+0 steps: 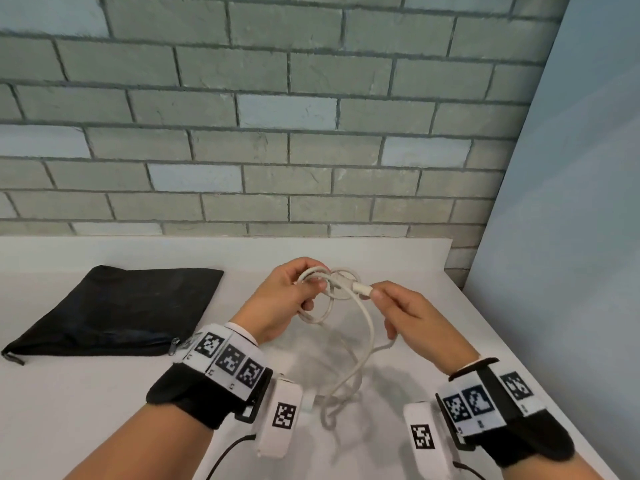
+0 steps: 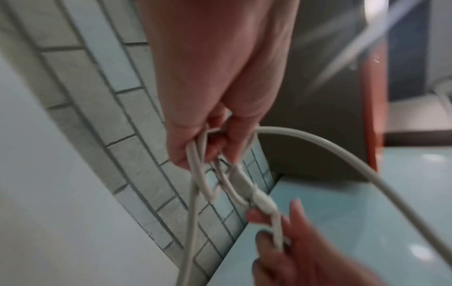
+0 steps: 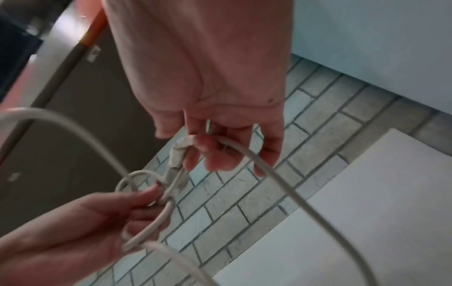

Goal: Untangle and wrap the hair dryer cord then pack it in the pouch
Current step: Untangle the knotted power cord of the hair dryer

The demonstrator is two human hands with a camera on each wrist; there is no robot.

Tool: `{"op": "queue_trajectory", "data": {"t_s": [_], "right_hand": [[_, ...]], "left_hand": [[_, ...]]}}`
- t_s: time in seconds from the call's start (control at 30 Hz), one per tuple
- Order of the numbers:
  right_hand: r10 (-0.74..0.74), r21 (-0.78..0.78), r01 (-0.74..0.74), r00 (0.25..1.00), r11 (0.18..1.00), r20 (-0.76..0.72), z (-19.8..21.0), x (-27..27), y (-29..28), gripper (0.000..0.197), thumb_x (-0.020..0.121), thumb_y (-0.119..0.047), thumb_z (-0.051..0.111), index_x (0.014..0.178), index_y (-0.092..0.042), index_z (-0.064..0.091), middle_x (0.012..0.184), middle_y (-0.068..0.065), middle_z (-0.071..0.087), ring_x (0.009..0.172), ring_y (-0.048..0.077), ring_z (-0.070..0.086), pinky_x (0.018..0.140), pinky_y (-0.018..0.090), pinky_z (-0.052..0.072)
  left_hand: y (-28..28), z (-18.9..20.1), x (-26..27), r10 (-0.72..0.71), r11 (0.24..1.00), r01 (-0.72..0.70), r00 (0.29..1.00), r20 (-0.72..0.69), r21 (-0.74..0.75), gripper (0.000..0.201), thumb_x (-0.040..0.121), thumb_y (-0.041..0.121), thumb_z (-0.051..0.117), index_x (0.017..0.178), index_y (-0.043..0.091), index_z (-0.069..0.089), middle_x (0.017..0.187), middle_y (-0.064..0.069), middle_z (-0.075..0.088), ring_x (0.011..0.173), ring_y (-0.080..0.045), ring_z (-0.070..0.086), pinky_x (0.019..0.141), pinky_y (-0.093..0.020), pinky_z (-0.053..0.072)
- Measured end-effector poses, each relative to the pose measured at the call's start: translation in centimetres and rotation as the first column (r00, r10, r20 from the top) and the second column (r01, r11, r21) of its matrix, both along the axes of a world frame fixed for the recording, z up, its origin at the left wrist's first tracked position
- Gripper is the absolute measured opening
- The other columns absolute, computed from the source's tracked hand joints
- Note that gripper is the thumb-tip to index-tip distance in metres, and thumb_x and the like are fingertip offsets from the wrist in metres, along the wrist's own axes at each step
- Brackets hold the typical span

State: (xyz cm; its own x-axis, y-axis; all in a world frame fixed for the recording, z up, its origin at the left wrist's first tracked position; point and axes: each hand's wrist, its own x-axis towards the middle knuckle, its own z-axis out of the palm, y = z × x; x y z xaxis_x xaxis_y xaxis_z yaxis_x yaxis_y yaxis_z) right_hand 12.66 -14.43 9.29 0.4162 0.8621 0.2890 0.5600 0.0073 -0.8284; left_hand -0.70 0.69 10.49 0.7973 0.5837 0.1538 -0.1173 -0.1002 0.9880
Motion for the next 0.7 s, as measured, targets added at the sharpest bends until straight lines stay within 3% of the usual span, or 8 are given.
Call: {"op": "queue_trajectory", "data": {"t_s": [0.07, 0.17, 0.23, 0.3, 0.43, 0.5, 0.6, 0.7], "right_hand": [[-0.034, 0.077, 0.028, 0.997, 0.997, 0.071, 0.3, -0.7, 0.3, 0.02, 0.092, -0.027, 0.047, 0.09, -0.018, 0.065, 0.061, 0.005, 0.049, 0.054, 0.009, 0.04, 0.052, 0.02, 0.035], [-0.03, 0.127, 0.019, 0.996, 0.992, 0.081, 0.5, -1.4, 0.4, 0.019, 0.09, -0.025, 0.051, 0.085, -0.013, 0.065, 0.063, 0.011, 0.058, 0.055, 0.015, 0.047, 0.054, 0.032, 0.041], [-0.056, 0.114, 0.038, 0.985, 0.993, 0.161, 0.3, -1.7, 0.0, 0.015, 0.09, -0.021, 0.052, 0.085, -0.012, 0.063, 0.058, 0.004, 0.057, 0.052, 0.013, 0.049, 0.053, 0.027, 0.041], [-0.108, 0.12, 0.081, 0.964, 0.989, 0.241, 0.2, -1.6, -0.6, 0.013, 0.09, -0.019, 0.053, 0.086, -0.014, 0.064, 0.053, -0.002, 0.051, 0.05, 0.011, 0.045, 0.05, 0.022, 0.036], [-0.052, 0.086, 0.045, 0.995, 0.995, 0.085, 0.2, -0.6, -2.2, 0.016, 0.088, -0.017, 0.054, 0.091, -0.024, 0.068, 0.049, -0.006, 0.047, 0.048, 0.005, 0.042, 0.048, 0.013, 0.033], [-0.069, 0.045, 0.065, 0.994, 0.997, 0.083, 0.1, 0.0, -2.6, 0.014, 0.088, -0.017, 0.055, 0.09, -0.023, 0.068, 0.05, -0.007, 0.048, 0.048, 0.004, 0.042, 0.048, 0.013, 0.035], [-0.155, -0.143, 0.205, 0.942, 0.968, 0.298, -1.0, 1.7, -2.4, 0.011, 0.089, -0.02, 0.055, 0.086, -0.017, 0.066, 0.066, -0.002, 0.056, 0.056, 0.009, 0.049, 0.058, 0.021, 0.04], [-0.137, -0.383, 0.331, 0.881, 0.863, 0.452, -2.7, 3.1, -2.1, 0.019, 0.09, -0.018, 0.053, 0.097, -0.008, 0.067, 0.088, 0.004, 0.052, 0.084, 0.022, 0.057, 0.072, 0.023, 0.036]], "left_hand": [[-0.3, 0.0, 0.5, 0.177, 0.953, -0.172, 0.984, 0.002, 0.25, 0.023, 0.085, -0.002, 0.055, 0.076, 0.02, 0.057, 0.077, 0.001, 0.051, 0.061, -0.008, 0.045, 0.058, -0.014, 0.037], [-0.8, -0.1, 0.7, 0.339, 0.785, -0.323, 0.938, 0.07, 0.529, 0.024, 0.085, -0.003, 0.052, 0.081, 0.021, 0.053, 0.089, 0.001, 0.04, 0.068, -0.003, 0.048, 0.067, -0.002, 0.038], [-0.7, -0.2, 0.7, 0.37, 0.712, -0.343, 0.925, 0.087, 0.613, 0.026, 0.083, -0.007, 0.051, 0.083, 0.019, 0.054, 0.091, 0.001, 0.035, 0.067, -0.003, 0.045, 0.067, 0.001, 0.037], [-0.4, -0.2, 0.6, 0.359, 0.715, -0.311, 0.932, 0.053, 0.626, 0.023, 0.083, -0.004, 0.053, 0.085, 0.017, 0.059, 0.09, 0.002, 0.032, 0.07, 0.0, 0.043, 0.068, 0.002, 0.035], [0.9, 0.1, 0.2, 0.387, 0.757, -0.279, 0.92, -0.06, 0.591, 0.024, 0.083, 0.001, 0.057, 0.103, 0.012, 0.065, 0.102, -0.003, 0.033, 0.076, 0.0, 0.042, 0.074, -0.004, 0.039], [1.3, 0.4, -0.1, 0.306, 0.884, -0.229, 0.942, -0.135, 0.409, 0.034, 0.079, -0.004, 0.054, 0.106, 0.015, 0.063, 0.11, -0.006, 0.038, 0.077, -0.007, 0.048, 0.066, -0.008, 0.046], [1.3, 1.1, -0.6, 0.094, 0.994, -0.09, 0.993, -0.074, 0.054, 0.036, 0.072, -0.001, 0.051, 0.1, 0.015, 0.065, 0.106, -0.008, 0.051, 0.073, -0.012, 0.051, 0.063, -0.013, 0.043], [0.8, 1.6, -1.0, -0.005, 1.0, 0.005, 0.999, 0.042, -0.014, 0.035, 0.081, -0.013, 0.047, 0.104, 0.01, 0.062, 0.092, -0.004, 0.054, 0.068, -0.003, 0.06, 0.072, -0.013, 0.047]]}}
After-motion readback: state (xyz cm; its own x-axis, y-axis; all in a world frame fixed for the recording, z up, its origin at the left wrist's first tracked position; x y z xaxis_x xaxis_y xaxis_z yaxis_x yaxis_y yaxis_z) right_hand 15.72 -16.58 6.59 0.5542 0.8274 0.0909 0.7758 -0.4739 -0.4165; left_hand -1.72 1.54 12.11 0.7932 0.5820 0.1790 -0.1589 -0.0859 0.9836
